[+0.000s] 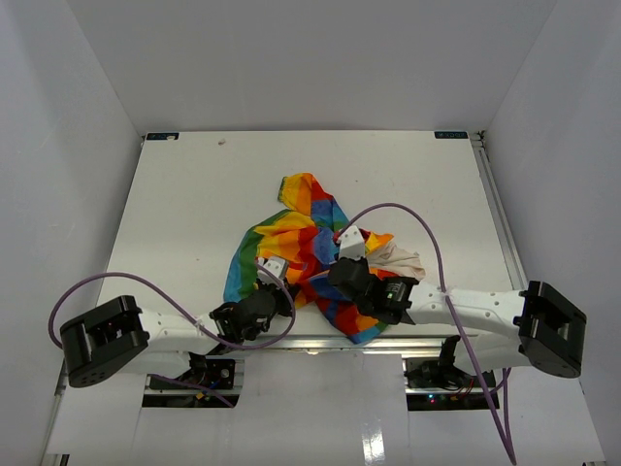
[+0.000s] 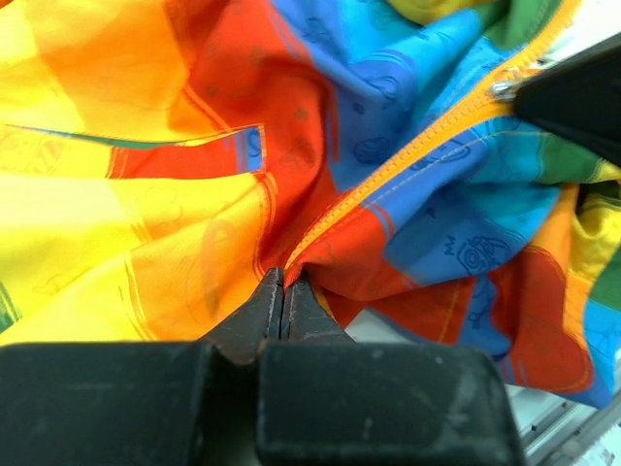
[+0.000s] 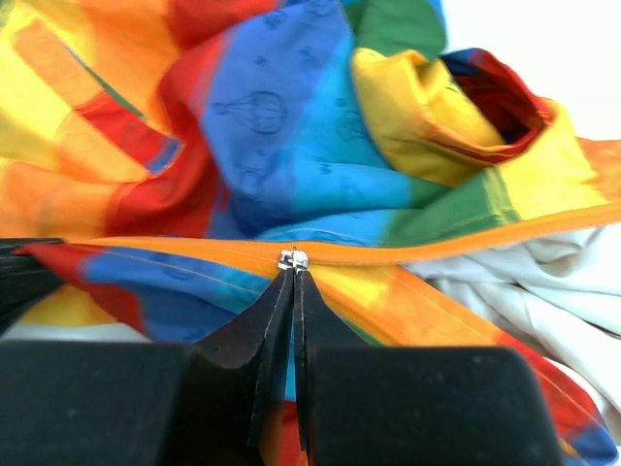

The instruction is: Zip up the jacket

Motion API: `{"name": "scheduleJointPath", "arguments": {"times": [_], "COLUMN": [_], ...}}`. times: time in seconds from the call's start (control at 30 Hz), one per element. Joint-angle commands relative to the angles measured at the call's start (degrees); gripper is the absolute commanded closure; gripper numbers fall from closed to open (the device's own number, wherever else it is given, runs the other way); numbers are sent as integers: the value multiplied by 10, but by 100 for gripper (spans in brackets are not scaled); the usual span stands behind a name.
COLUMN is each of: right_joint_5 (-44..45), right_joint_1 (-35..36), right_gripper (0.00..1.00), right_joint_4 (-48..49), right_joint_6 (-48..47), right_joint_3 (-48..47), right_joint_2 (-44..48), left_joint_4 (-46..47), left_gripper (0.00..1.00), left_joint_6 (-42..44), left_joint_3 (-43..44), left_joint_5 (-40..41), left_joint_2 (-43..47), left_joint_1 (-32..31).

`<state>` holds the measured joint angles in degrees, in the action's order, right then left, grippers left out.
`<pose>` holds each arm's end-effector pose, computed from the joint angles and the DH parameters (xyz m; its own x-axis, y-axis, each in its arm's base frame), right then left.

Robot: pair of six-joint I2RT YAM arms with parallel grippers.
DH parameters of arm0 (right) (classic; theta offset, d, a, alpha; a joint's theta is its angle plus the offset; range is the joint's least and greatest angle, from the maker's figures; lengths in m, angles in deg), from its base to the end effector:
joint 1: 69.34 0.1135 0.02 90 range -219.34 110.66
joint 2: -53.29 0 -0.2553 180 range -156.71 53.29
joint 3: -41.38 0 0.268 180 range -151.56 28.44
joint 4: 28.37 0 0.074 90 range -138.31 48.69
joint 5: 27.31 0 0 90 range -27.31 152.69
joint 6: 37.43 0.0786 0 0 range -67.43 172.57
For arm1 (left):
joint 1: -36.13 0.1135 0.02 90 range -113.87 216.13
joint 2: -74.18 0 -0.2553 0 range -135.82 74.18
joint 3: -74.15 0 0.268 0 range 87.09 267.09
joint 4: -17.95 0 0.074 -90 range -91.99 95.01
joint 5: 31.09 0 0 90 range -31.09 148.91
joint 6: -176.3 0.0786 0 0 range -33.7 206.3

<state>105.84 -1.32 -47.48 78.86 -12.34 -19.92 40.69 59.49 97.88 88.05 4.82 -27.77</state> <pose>0.1627 0.2595 0.1866 -0.4204 -0.1782 -0.8897 -0.3238 0.9454 -0.0364 0.1438 -0.2066 0.1054 -0.4175 -0.0433 -0.9077 0.4467 0.8600 -0.2465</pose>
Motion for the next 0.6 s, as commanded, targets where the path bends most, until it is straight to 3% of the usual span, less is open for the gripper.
{"name": "scheduleJointPath", "arguments": {"times": [0.0, 0.3, 0.43, 0.57], "right_joint_5": [72, 79, 56, 44], "right_joint_1": [-30, -155, -239, -280], "right_gripper": [92, 92, 92, 92], "right_joint_4": [-22, -23, -14, 1], "right_joint_6": [-3, -14, -23, -36], "right_joint_3": [25, 82, 92, 91], "right_joint_2": [37, 131, 142, 137], "left_joint_4": [-61, -127, -145, -160], "left_gripper": [100, 100, 100, 100], "left_joint_6": [-29, -64, -71, -75], "left_joint_3": [3, 19, 21, 26], "left_joint_5": [65, 118, 137, 159], "left_joint_2": [24, 66, 91, 92], "left_joint_1": [0, 0, 0, 2]}}
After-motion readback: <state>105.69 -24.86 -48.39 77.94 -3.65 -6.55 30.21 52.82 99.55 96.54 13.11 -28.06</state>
